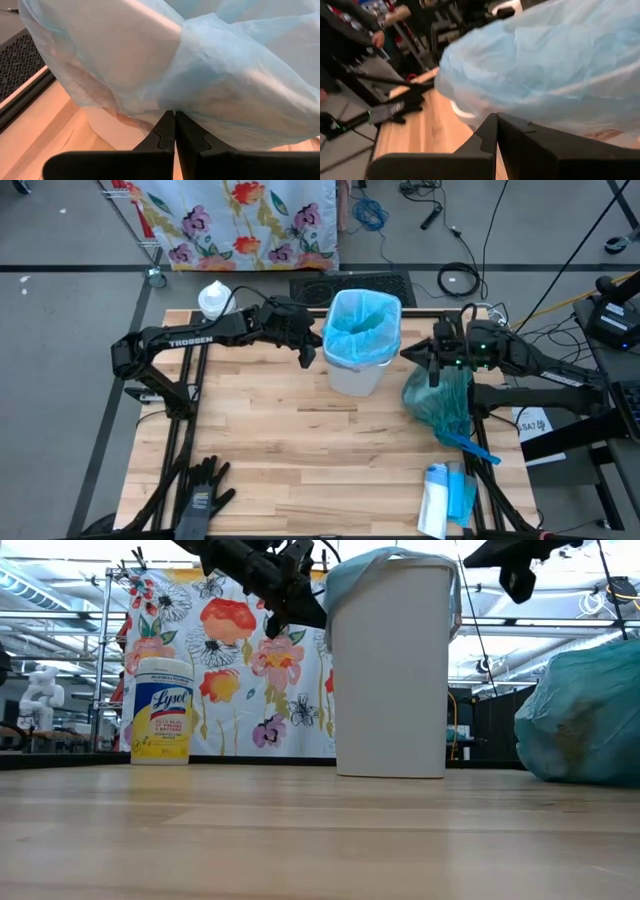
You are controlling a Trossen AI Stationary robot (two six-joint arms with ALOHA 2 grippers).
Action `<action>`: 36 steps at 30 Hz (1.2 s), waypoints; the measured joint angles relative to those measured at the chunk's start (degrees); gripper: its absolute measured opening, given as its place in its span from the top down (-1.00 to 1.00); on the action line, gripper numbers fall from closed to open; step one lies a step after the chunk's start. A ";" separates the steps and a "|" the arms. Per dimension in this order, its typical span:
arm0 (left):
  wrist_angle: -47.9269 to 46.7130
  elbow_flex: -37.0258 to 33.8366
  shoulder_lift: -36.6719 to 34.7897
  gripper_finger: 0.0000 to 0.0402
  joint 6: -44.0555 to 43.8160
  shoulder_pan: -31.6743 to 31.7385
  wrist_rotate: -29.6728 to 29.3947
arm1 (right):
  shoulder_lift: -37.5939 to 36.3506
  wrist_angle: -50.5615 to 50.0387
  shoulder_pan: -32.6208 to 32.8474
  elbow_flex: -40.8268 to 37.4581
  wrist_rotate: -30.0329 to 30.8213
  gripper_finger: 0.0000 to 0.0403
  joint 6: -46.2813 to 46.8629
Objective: Place trash/remove bag and relplace
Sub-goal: Insert a new trash bag into the trash bin
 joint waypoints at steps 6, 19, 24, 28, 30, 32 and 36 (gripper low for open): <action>0.15 0.00 0.00 0.97 0.04 0.11 0.00 | 0.46 0.76 0.00 -0.02 -0.02 0.98 -8.32; -0.08 0.00 0.00 0.97 0.00 0.11 0.02 | 5.80 9.81 2.47 0.00 0.04 0.50 -23.17; -0.20 0.00 0.00 0.97 -0.01 0.11 0.04 | 7.70 8.20 4.49 0.86 2.95 0.35 -23.32; -0.24 0.00 0.00 0.97 -0.03 0.11 0.04 | 9.91 3.10 5.81 6.95 3.71 0.30 -24.21; -0.26 0.00 0.00 0.97 -0.01 0.11 0.04 | 12.00 -1.05 6.44 11.37 5.73 0.30 -24.95; -0.24 0.00 0.00 0.97 0.01 0.11 0.06 | 14.80 -7.29 7.00 16.35 7.62 0.30 -25.69; -0.26 0.00 0.00 0.97 0.01 0.11 0.07 | 22.55 -21.55 7.26 27.57 9.09 0.30 -25.68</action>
